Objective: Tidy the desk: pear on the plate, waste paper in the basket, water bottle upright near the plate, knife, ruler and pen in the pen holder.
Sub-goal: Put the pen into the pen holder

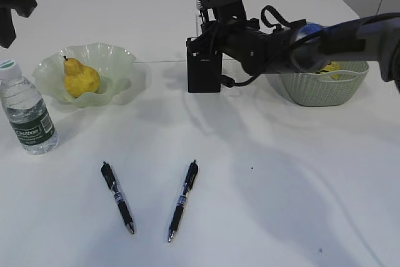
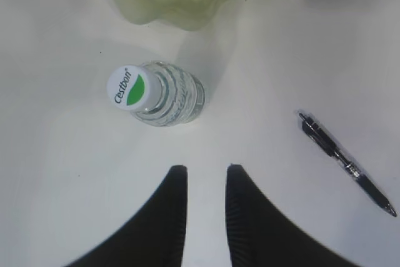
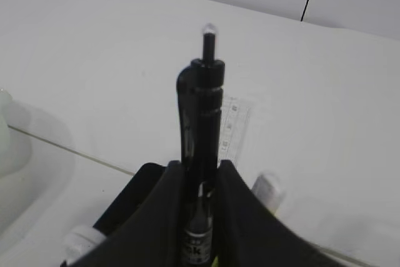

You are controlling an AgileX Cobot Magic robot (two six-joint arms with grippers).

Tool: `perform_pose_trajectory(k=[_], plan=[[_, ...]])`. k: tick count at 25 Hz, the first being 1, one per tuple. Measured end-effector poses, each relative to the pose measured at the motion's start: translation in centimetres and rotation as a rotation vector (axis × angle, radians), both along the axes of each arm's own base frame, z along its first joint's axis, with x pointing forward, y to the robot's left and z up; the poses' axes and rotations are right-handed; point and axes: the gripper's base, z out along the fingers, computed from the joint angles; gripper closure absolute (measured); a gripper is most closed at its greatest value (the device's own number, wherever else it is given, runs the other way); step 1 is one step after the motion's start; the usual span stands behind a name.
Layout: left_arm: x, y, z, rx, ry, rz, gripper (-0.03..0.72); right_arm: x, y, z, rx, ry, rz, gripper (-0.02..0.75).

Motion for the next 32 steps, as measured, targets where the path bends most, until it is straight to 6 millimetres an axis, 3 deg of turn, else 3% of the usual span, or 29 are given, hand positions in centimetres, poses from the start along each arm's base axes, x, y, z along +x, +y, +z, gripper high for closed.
perform_pose_trajectory(k=[3, 15, 23, 32], plan=[[0.0, 0.0, 0.0, 0.0, 0.0, 0.0, 0.546, 0.1, 0.1, -0.7, -0.004, 0.013, 0.001, 0.625], [0.0, 0.0, 0.0, 0.0, 0.0, 0.0, 0.546, 0.2, 0.1, -0.4, -0.002, 0.001, 0.001, 0.619], [0.0, 0.0, 0.0, 0.0, 0.0, 0.0, 0.546, 0.5, 0.2, 0.3, 0.108, 0.024, -0.022, 0.45], [0.0, 0.0, 0.0, 0.0, 0.0, 0.0, 0.546, 1.1, 1.0, 2.4, 0.093, 0.146, 0.025, 0.427]])
